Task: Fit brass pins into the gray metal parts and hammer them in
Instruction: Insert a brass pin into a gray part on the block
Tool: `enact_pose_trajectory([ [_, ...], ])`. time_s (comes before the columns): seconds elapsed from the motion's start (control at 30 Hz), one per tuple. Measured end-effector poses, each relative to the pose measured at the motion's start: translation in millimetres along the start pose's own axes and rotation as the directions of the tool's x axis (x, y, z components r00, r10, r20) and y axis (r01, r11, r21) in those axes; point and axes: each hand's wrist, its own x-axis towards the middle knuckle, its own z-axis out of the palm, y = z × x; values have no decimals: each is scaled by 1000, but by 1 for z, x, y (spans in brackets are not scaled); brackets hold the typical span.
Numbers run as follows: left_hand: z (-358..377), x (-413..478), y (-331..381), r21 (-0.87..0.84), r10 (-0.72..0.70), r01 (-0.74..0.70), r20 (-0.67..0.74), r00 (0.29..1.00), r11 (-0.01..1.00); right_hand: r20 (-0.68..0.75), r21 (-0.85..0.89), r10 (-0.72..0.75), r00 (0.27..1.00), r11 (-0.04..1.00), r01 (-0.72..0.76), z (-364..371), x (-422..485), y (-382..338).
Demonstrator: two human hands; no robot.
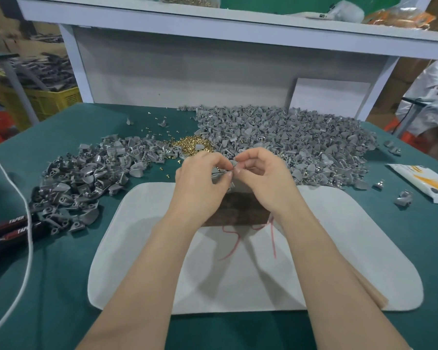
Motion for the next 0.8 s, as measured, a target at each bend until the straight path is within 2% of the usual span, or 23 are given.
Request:
enact_pose_trajectory([
  [0.17,1,0,-1,77,58,-57,-14,998,995,-9,58,28,1000,998,-27,-2,0,-2],
  [0.33,0,-1,2,84,52,-50,-21,998,995,6,150,92,996,984,-92,-4,0,-4],
  [0.47,0,-2,2,72,39,-37,-21,999,997,5,44,85,996,995,-85,-2,-1,-4],
  [0.67,0,-2,0,64,21,-21,5,1000,998,-23,-184,-8,1000,983,4,-2,-1,0],
  [0.8,-5,1,-10,108,-153,139,130,980,984,-14,-362,-92,996,928,81,0,-1,5],
])
